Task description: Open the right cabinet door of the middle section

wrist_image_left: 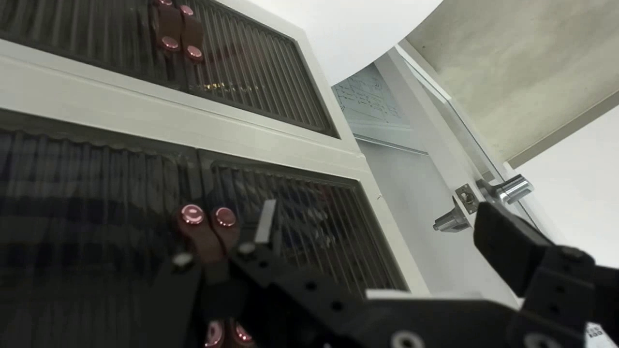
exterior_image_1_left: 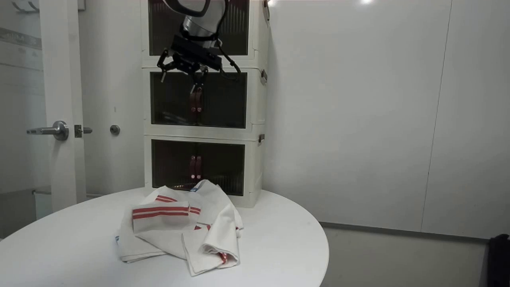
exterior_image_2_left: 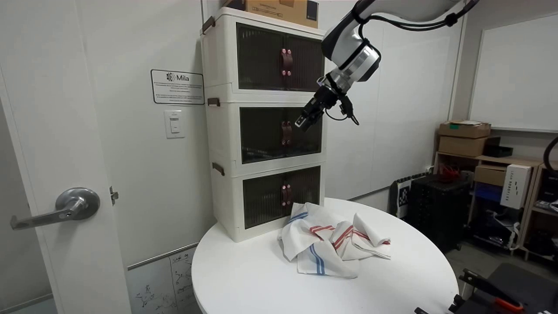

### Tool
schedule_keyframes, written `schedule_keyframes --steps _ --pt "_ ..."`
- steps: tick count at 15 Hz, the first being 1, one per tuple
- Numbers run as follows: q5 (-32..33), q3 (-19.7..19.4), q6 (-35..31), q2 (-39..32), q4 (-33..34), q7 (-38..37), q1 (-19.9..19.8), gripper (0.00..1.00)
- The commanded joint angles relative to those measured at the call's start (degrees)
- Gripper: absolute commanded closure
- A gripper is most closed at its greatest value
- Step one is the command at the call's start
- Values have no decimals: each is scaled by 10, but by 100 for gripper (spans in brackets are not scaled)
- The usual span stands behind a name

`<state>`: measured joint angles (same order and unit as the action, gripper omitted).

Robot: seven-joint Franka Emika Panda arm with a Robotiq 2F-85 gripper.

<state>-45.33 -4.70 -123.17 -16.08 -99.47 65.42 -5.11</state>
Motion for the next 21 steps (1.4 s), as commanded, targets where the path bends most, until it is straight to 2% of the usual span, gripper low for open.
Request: schedule_keyframes --steps 1,9,15,21 --pt "-3 20 0 -34 45 5 -23 0" --pt "-22 45 13 -90 130 4 -55 0" --pt "-18 66 11 -117 169 12 -55 0" --pt "-13 69 13 -144 199 9 -65 0"
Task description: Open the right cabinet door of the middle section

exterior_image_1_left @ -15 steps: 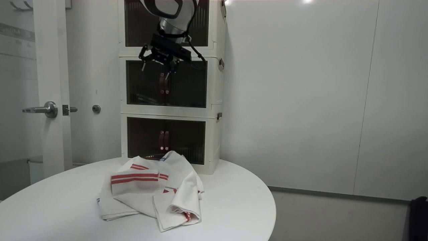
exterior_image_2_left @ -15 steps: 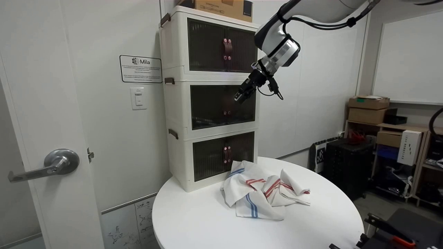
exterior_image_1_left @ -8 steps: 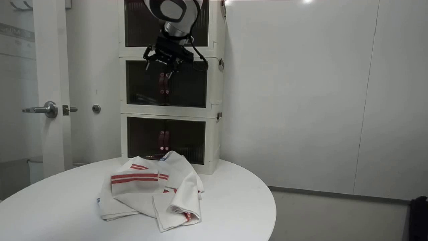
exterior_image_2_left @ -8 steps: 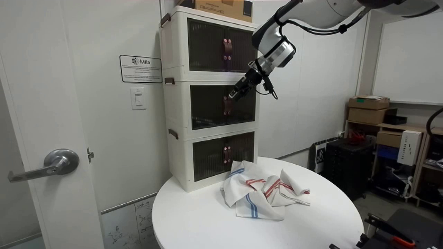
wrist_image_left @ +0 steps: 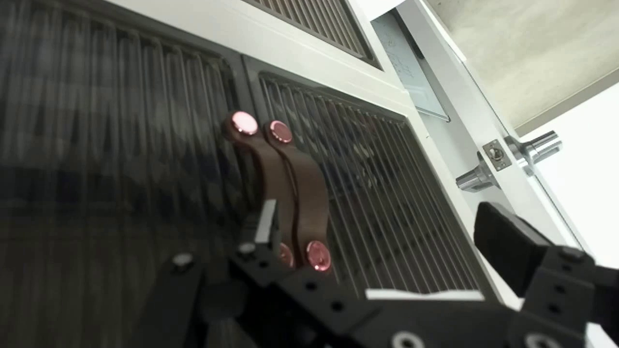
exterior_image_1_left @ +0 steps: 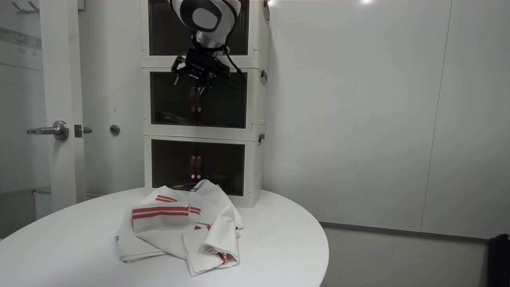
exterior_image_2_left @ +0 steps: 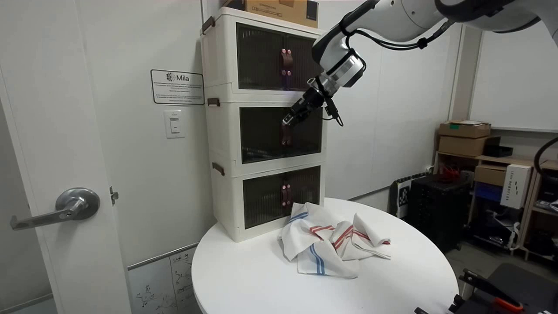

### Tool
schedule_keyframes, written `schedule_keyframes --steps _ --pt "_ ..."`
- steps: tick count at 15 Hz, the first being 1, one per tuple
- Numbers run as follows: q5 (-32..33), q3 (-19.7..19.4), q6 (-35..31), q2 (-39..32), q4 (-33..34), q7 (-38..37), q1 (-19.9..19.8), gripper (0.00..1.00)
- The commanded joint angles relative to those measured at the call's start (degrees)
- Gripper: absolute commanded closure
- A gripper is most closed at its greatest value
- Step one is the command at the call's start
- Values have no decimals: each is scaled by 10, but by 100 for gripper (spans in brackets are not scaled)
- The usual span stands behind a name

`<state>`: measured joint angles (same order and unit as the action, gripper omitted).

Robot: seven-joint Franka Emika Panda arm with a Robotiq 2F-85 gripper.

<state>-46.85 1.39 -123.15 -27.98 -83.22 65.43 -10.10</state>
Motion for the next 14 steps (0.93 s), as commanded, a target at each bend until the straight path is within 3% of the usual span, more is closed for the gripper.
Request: schedule_keyframes --steps 1,13,14 --pt "3 7 14 -28 40 7 -18 0" --pt "2 22 41 -54 50 11 -28 0" --pt "2 24 42 -54 50 13 -28 13"
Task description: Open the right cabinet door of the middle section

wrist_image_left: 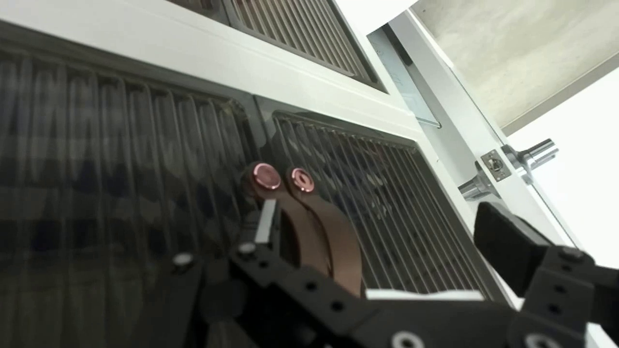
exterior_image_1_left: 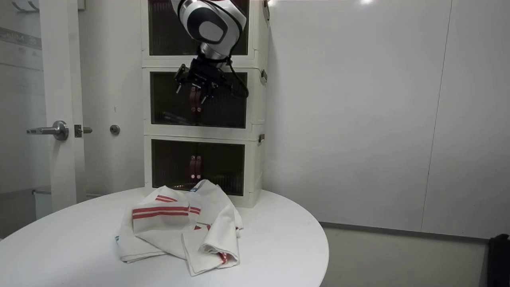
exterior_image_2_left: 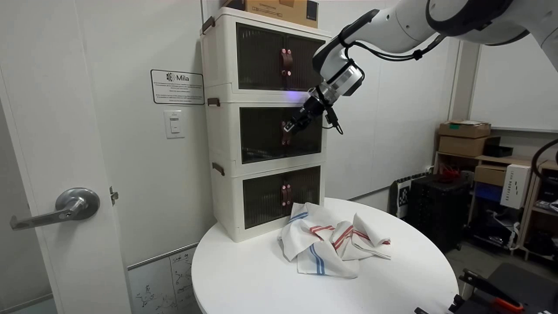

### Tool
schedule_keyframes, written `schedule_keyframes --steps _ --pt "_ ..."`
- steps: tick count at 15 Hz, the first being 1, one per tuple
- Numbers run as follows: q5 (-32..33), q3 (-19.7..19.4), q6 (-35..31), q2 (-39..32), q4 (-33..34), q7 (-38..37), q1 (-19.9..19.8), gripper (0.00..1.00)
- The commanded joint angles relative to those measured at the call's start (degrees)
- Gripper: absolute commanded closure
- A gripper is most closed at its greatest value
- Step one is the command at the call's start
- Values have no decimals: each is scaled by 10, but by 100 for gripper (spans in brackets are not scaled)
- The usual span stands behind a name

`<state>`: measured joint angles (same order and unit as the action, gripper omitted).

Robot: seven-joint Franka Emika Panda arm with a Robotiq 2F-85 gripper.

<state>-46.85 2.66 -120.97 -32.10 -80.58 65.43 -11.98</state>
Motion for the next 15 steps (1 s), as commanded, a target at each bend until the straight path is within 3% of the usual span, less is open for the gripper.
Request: schedule_keyframes --steps 1,10,11,15 --pt "2 12 24 -13 25 16 -9 28" --pt "3 11 25 -15 33 48 -22 95" --pt "0 14 31 -15 34 52 -25 99" --pt "-3 22 64 1 9 87 -31 100"
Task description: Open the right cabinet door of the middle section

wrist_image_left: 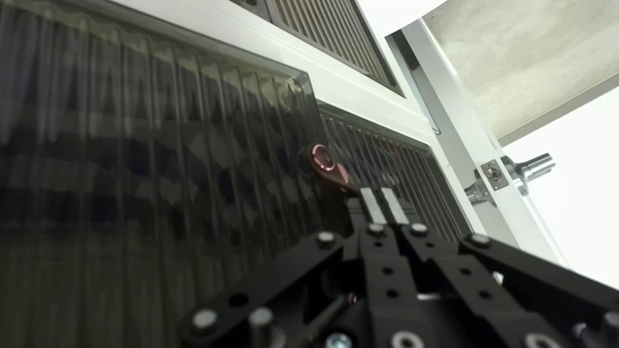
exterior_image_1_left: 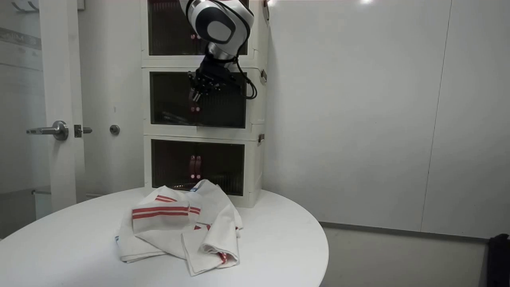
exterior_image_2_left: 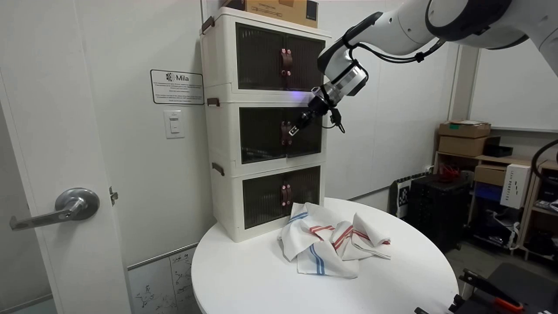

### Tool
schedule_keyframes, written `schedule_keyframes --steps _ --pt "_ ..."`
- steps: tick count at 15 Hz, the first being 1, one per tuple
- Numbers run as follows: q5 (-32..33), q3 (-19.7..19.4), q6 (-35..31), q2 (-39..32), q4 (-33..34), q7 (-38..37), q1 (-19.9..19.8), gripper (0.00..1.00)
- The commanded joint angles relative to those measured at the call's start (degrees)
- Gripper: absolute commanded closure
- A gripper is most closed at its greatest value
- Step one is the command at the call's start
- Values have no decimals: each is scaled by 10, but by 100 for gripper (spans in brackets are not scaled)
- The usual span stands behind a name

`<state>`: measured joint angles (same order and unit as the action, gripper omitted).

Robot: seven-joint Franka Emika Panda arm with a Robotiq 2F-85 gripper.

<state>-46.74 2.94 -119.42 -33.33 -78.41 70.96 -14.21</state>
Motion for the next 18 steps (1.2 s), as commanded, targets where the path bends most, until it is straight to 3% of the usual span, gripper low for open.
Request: schedule_keyframes --steps 1,5,8,9,11,18 --pt "-3 19 60 17 -20 42 -9 100" --pt "15 11 99 46 -64 89 -9 100" --pt "31 2 88 71 -95 108 -6 100" --pt "37 -1 83 79 -104 107 -5 73" --pt "45 -4 74 93 -117 112 -4 68" --pt "51 -13 60 139 -162 88 6 14"
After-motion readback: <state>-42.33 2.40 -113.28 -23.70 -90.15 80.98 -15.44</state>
